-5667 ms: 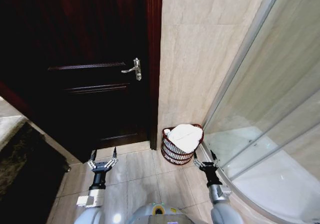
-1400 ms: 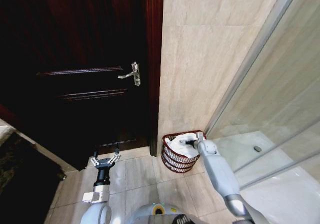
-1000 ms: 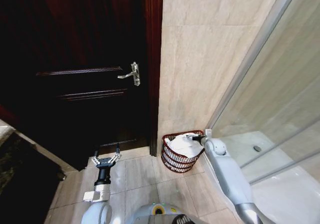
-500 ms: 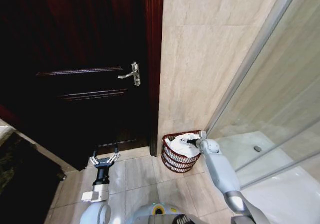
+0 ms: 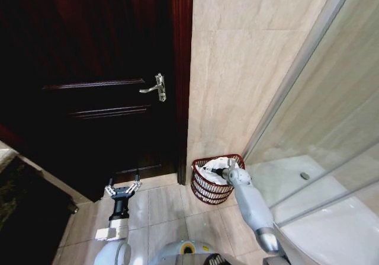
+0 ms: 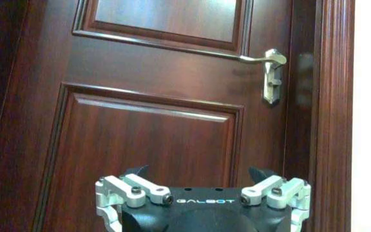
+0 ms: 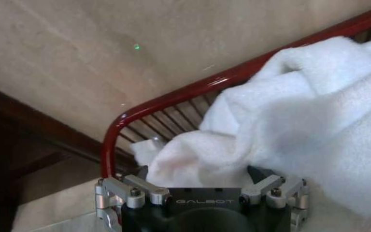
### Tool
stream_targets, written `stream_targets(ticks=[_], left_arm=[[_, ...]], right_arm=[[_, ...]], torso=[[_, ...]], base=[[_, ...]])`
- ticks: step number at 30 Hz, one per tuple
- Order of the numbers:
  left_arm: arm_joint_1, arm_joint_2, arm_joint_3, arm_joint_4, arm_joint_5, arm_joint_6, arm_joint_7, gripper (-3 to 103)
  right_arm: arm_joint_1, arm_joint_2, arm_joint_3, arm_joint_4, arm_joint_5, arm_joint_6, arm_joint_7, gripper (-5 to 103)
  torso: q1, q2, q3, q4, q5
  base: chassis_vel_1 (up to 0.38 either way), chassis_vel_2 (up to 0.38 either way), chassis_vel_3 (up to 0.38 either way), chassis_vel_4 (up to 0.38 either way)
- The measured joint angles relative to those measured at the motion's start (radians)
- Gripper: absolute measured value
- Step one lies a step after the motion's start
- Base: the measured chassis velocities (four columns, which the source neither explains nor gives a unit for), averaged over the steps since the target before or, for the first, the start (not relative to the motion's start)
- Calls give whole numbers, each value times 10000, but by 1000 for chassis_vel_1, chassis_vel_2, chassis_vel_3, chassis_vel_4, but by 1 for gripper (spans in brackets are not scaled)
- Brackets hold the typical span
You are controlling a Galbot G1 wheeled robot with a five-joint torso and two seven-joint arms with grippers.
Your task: Discard the used towel into the hamper.
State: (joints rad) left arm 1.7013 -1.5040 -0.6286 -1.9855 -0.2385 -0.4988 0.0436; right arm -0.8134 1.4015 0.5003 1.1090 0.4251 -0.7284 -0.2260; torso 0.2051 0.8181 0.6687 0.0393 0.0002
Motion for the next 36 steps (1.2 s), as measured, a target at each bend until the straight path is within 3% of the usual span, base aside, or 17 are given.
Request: stream_targets(ticks=[6,11,15,19,20,21,22,25,26,27,31,33,36], left_arm=[[-73,-1,63,0,-6,0,-4,100],[-163,12,140,4,-35,24,-4,100],[-200,14,172,-4,-72,45,-8,100],[-194,44,182,-111,-157,83,-12,100],[-179,87,180,-177,-227,107,-14,100],[-177,107,178,-196,-253,113,-15,100],[-177,107,178,-196,-253,113,-15,100],[-158,177,207,-216,-352,132,-15,100],[-158,177,207,-216,-352,132,-15,100],[-158,177,230,-203,-371,134,-12,100],[-157,154,297,-88,-383,133,17,100],[-151,156,399,34,-402,127,45,100],[-155,159,449,82,-404,125,72,100]], right_arm=[[-428,-638,69,903,795,87,400,100],[-1410,-1371,334,3149,1877,91,791,100],[-2083,-1558,521,4555,1776,586,770,100],[-2791,-1568,686,5622,864,1988,438,100],[-3278,-1499,736,6073,-81,3339,397,100],[-3532,-1428,768,6294,-500,3881,426,100],[-3532,-1428,768,6294,-500,3881,426,100],[-4802,-747,990,7193,-2266,5821,843,100],[-4802,-747,990,7193,-2266,5821,843,100],[-5205,-507,1005,7382,-2788,6383,1046,100],[-6050,107,1043,7915,-3584,7252,1497,100],[-6775,618,1039,8461,-3779,7507,1591,100],[-7136,839,1021,8681,-3880,7682,1601,100]], torso=[[0,0,1,-4,-1],[0,0,0,-6,-2],[0,0,0,-3,-4],[0,0,-1,-1,-3],[0,0,0,-4,-3],[0,0,-1,-3,-1],[0,0,-1,-3,-1],[0,0,-1,-3,-2],[0,0,-1,-3,-2],[-1,0,-1,-4,-1],[-1,0,-1,-4,-3],[-1,0,-1,-3,-5],[-1,1,-2,-4,-3]], base=[[0,0,0,0],[0,0,0,0],[0,0,0,0],[0,0,0,0],[0,0,0,0],[0,0,0,0],[0,0,0,0],[0,0,0,0],[0,0,0,0],[0,0,0,0],[0,0,0,0],[0,0,0,0],[0,0,0,0]])
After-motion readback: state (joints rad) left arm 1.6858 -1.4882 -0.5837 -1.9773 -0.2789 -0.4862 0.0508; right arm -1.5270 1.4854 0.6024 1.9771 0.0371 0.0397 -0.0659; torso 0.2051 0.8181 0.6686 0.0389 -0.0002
